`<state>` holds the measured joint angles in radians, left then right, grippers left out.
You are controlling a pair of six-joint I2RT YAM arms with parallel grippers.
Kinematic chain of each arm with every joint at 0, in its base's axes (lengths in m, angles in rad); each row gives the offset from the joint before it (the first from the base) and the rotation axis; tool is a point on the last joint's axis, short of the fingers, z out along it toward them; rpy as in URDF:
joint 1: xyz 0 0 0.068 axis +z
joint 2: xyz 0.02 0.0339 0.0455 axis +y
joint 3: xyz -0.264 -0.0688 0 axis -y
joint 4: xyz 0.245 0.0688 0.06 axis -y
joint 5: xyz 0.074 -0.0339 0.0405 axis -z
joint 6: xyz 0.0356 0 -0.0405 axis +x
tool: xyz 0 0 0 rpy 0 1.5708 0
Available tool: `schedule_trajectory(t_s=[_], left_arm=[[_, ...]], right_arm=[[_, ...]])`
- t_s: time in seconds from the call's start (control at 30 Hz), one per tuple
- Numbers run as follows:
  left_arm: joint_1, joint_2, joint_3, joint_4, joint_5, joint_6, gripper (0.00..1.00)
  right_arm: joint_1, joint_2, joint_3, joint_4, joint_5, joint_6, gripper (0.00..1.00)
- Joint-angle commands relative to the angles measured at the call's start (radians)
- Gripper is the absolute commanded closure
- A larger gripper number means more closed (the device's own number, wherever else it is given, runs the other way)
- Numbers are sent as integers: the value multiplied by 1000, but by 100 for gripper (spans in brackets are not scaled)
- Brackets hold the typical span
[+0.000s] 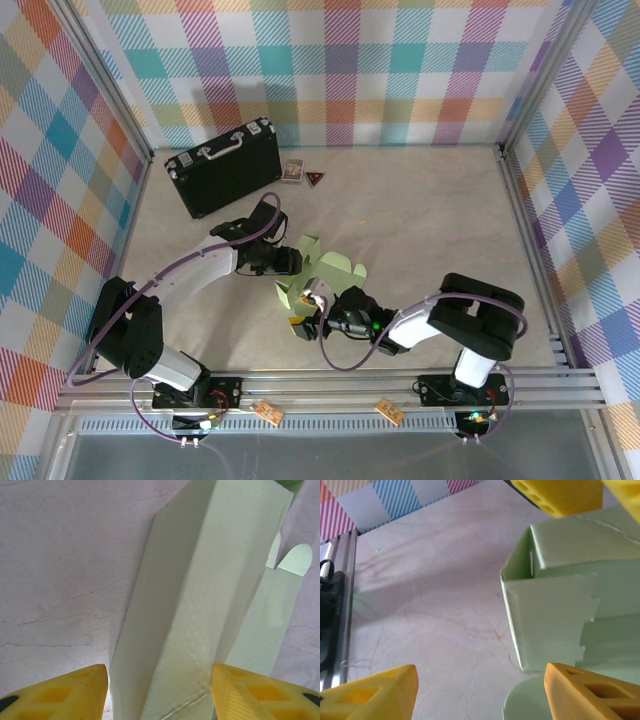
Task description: Fold the paper box
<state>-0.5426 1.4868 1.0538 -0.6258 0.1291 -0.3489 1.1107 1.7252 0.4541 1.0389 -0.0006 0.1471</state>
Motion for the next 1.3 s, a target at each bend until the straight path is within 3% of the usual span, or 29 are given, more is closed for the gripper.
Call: schedule_trajectory(t_s=[0.0, 0.33, 0.6, 0.9, 1.07, 1.27], left_arm=[[-1, 10, -9, -43, -46, -5, 44], [-1, 14, -9, -50, -49, 5, 46], [-2, 9, -14, -51, -42, 4, 46], [0, 9, -14, -50, -3, 1, 46], [0, 15, -16, -51, 12, 6, 46], [0, 28, -17, -49, 33, 11, 46]], right_arm=[[19, 74, 36, 197, 103, -49, 31], [18, 165, 151, 115, 229, -81, 36], [3, 261, 187, 214, 258, -98, 44], [-60, 291, 216, 226, 197, -78, 65], [-82, 292, 233, 188, 148, -69, 68], [-156, 295, 227, 207, -25, -19, 71]])
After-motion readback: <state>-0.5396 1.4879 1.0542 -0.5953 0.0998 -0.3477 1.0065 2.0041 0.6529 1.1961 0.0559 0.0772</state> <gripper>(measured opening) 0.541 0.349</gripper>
